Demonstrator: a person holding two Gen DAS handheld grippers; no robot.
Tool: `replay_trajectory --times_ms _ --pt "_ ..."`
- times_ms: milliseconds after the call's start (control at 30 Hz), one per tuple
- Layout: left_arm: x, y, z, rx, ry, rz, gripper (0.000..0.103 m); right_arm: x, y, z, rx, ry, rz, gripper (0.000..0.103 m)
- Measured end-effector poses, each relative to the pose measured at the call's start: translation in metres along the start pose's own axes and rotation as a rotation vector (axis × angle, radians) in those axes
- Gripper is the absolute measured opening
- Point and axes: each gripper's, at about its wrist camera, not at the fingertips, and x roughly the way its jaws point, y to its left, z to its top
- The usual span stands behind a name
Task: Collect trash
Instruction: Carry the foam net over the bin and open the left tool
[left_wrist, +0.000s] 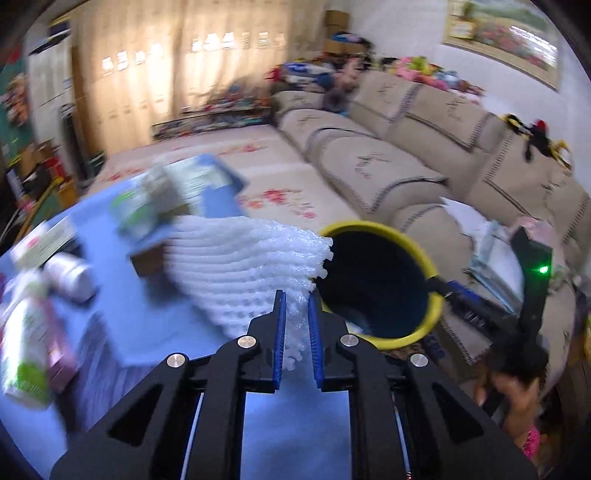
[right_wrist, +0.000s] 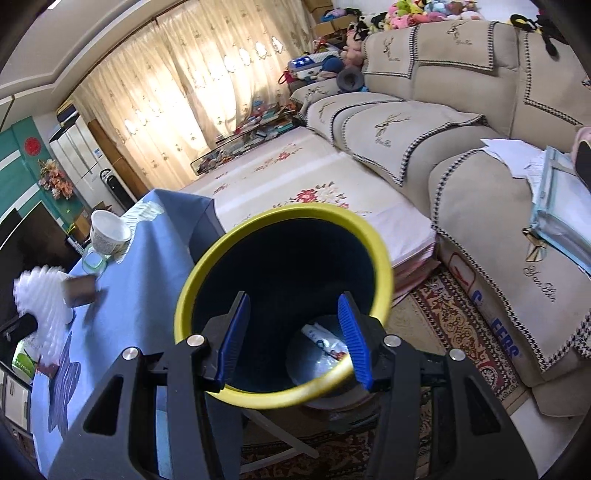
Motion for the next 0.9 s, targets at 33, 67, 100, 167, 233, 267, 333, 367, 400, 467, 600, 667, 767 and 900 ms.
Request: replay_trajectory --times_ms 33,67,100,167,233,267,333,367,400,467,600,667,767,900 --pt "0.006 -0.011 0.006 0.017 0.003 -0.035 0.013 -0.001 -0.003 0.0 0.005 -0.001 -0.002 0.048" --pt "0.011 -0.021 0.012 0.029 0.008 -0.069 0.013 -0.002 -0.006 0.001 0.009 -0.002 -0.005 0.048" --pt "0.017 -0.031 0.017 0.042 0.013 -0.106 0.013 -0.003 -0.01 0.001 0.014 -0.002 -0.012 0.048" --pt "0.03 -0.049 0.024 0.07 0.026 -0.151 0.013 -0.004 -0.014 0.003 0.021 -0.004 -0.017 0.048" --pt "0.042 -0.064 0.029 0.085 0.039 -0.178 0.013 -0.005 -0.022 0.004 0.029 -0.003 -0.029 0.048" --pt "0.051 -0.069 0.031 0.091 0.05 -0.183 0.013 -0.006 -0.024 0.005 0.032 -0.004 -0.035 0.048" --pt "0.069 -0.076 0.034 0.091 0.078 -0.195 0.013 -0.007 -0.034 0.005 0.046 -0.003 -0.048 0.049" --pt "0.077 -0.079 0.035 0.089 0.092 -0.197 0.014 -0.007 -0.037 0.004 0.051 -0.002 -0.054 0.05" --pt "0.086 -0.081 0.036 0.092 0.101 -0.194 0.014 -0.007 -0.04 0.005 0.055 -0.002 -0.059 0.052" --pt "0.099 -0.087 0.04 0.102 0.105 -0.193 0.019 -0.007 -0.046 0.005 0.066 0.0 -0.066 0.052" --pt "0.121 -0.095 0.047 0.131 0.086 -0.159 0.041 -0.008 -0.049 0.005 0.073 -0.002 -0.065 0.052" --pt "0.12 -0.09 0.049 0.108 0.083 -0.167 0.043 -0.009 -0.046 0.005 0.07 -0.005 -0.06 0.052" --pt "0.099 -0.075 0.049 0.073 0.033 -0.162 0.05 -0.011 -0.04 0.005 0.059 -0.005 -0.055 0.052" --pt "0.045 -0.041 0.043 0.017 -0.07 -0.108 0.062 -0.011 -0.027 0.003 0.039 0.002 -0.039 0.053"
